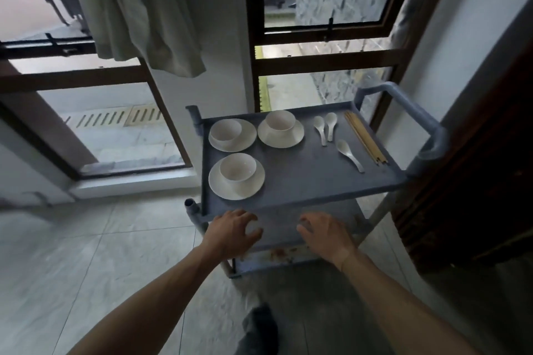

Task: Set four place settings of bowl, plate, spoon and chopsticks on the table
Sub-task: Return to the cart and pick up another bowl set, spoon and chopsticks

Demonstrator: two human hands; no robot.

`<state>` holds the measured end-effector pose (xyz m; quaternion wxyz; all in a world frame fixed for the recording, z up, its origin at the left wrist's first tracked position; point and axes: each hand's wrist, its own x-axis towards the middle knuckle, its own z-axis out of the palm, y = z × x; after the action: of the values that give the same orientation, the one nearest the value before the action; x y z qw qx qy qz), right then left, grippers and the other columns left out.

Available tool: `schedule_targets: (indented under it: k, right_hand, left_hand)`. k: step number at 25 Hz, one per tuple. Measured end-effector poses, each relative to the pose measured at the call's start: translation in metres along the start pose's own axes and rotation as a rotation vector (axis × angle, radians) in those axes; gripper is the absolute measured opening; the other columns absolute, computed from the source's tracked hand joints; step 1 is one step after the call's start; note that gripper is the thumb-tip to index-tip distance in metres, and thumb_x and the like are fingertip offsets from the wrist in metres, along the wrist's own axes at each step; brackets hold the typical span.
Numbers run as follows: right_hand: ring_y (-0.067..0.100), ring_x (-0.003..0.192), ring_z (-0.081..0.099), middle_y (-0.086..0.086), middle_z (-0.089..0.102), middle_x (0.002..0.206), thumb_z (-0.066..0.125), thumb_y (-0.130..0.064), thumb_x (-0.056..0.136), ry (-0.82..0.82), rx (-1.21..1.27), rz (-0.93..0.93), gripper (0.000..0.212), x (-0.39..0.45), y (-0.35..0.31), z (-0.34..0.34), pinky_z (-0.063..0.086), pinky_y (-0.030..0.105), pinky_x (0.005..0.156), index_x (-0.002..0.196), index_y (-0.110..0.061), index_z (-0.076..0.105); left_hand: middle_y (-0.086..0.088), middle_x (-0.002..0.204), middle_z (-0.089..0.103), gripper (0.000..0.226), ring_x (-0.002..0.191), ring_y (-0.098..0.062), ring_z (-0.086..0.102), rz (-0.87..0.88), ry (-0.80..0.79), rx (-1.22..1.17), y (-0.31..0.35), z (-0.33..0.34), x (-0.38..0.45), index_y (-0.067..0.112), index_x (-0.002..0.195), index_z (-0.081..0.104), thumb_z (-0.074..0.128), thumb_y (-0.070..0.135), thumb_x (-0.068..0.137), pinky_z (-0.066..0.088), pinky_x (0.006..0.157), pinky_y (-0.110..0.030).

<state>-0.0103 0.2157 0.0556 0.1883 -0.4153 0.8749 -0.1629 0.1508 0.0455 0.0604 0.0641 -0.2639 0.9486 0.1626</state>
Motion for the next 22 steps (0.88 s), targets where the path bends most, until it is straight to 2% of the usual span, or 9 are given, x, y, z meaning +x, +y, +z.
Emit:
schedule_targets:
  k: [4, 6, 8, 10, 13, 15, 19, 22]
  right_hand:
    - [0.026, 0.106, 0.061, 0.008, 0.066, 0.117, 0.05, -0.038, 0.095, -0.031, -0.019, -0.041, 0.032, 0.064, -0.007, 0.01, 0.049, 0.034, 0.086, 0.112, -0.015, 0.064]
    - [0.025, 0.11, 0.06, 0.007, 0.064, 0.123, 0.048, -0.038, 0.097, -0.063, -0.031, -0.036, 0.037, 0.095, -0.014, 0.012, 0.049, 0.033, 0.09, 0.123, -0.015, 0.061]
    - [0.025, 0.119, 0.056, 0.006, 0.057, 0.135, 0.046, -0.04, 0.099, -0.105, -0.026, -0.041, 0.046, 0.128, -0.021, 0.011, 0.047, 0.036, 0.098, 0.138, -0.017, 0.05]
    - [0.026, 0.124, 0.052, 0.006, 0.05, 0.142, 0.044, -0.041, 0.1, -0.152, -0.031, -0.051, 0.051, 0.159, -0.03, 0.017, 0.046, 0.039, 0.101, 0.146, -0.02, 0.039]
    - [0.028, 0.119, 0.052, 0.007, 0.044, 0.141, 0.042, -0.039, 0.1, -0.152, 0.009, -0.044, 0.046, 0.192, -0.043, 0.034, 0.049, 0.044, 0.094, 0.144, -0.027, 0.038]
    - [0.028, 0.114, 0.053, 0.005, 0.04, 0.141, 0.041, -0.037, 0.1, -0.122, 0.032, -0.008, 0.042, 0.209, -0.049, 0.047, 0.051, 0.044, 0.088, 0.141, -0.029, 0.04]
    - [0.029, 0.114, 0.054, 0.004, 0.035, 0.144, 0.042, -0.034, 0.099, -0.127, 0.066, 0.047, 0.039, 0.234, -0.052, 0.057, 0.051, 0.042, 0.085, 0.138, -0.032, 0.042]
    - [0.03, 0.116, 0.053, 0.005, 0.037, 0.142, 0.048, -0.035, 0.096, -0.141, 0.097, 0.076, 0.045, 0.247, -0.049, 0.06, 0.05, 0.043, 0.087, 0.141, -0.033, 0.039]
  left_hand:
    - [0.001, 0.133, 0.058, 0.047, 0.114, -0.018, 0.059, -0.124, 0.042, -0.075, -0.031, 0.001, 0.033, 0.029, 0.127, 0.058, 0.045, 0.056, 0.091, 0.049, 0.094, -0.039]
    - [0.002, 0.132, 0.059, 0.047, 0.115, -0.018, 0.058, -0.209, 0.061, -0.132, -0.046, 0.001, 0.053, 0.027, 0.128, 0.059, 0.046, 0.054, 0.091, 0.05, 0.092, -0.038]
    - [0.002, 0.132, 0.058, 0.048, 0.114, -0.017, 0.058, -0.307, 0.094, -0.203, -0.062, 0.0, 0.074, 0.026, 0.128, 0.058, 0.046, 0.053, 0.091, 0.052, 0.09, -0.039]
    - [-0.001, 0.131, 0.057, 0.045, 0.106, -0.017, 0.061, -0.397, 0.131, -0.259, -0.076, -0.002, 0.091, 0.022, 0.127, 0.056, 0.046, 0.05, 0.093, 0.055, 0.084, -0.037]
    - [-0.006, 0.13, 0.047, 0.039, 0.094, -0.02, 0.062, -0.521, 0.144, -0.33, -0.085, -0.003, 0.106, 0.016, 0.126, 0.046, 0.047, 0.04, 0.096, 0.049, 0.07, -0.028]
    - [-0.008, 0.129, 0.043, 0.037, 0.087, -0.02, 0.06, -0.589, 0.136, -0.37, -0.089, 0.0, 0.115, 0.015, 0.126, 0.041, 0.046, 0.037, 0.096, 0.043, 0.066, -0.028]
    - [-0.009, 0.124, 0.048, 0.032, 0.089, -0.028, 0.064, -0.65, 0.119, -0.407, -0.094, 0.006, 0.126, 0.016, 0.125, 0.039, 0.045, 0.03, 0.096, 0.043, 0.065, -0.032]
    - [-0.009, 0.125, 0.05, 0.038, 0.092, -0.032, 0.064, -0.665, 0.12, -0.451, -0.099, 0.01, 0.134, 0.019, 0.132, 0.035, 0.045, 0.024, 0.095, 0.047, 0.069, -0.036]
